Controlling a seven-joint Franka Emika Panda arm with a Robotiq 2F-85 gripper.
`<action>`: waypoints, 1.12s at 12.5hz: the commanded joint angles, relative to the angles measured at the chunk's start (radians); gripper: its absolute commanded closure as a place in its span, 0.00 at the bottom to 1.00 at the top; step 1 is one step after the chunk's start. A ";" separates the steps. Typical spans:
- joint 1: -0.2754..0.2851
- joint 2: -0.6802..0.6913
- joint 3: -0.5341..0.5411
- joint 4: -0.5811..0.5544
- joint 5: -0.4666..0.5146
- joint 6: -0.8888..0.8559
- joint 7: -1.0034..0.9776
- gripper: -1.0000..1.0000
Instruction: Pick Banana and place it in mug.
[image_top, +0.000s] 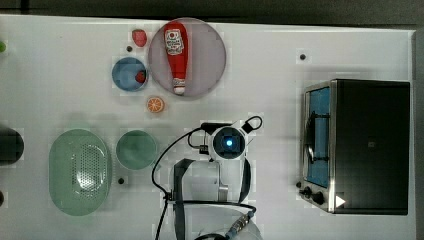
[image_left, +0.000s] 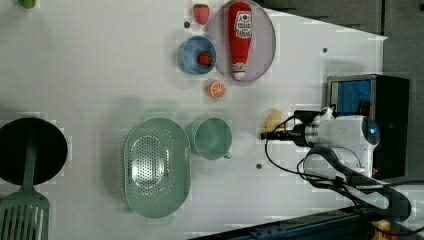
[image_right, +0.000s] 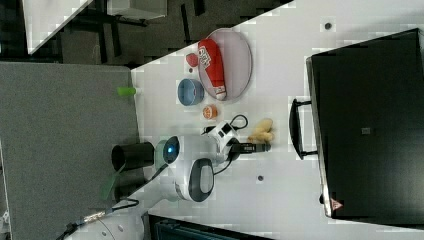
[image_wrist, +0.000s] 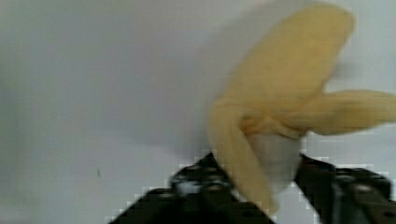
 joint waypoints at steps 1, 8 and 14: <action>-0.009 -0.055 -0.011 0.011 0.001 0.006 -0.027 0.73; -0.012 -0.363 -0.031 0.030 0.002 -0.294 -0.026 0.73; -0.007 -0.659 -0.034 0.110 0.002 -0.668 -0.022 0.73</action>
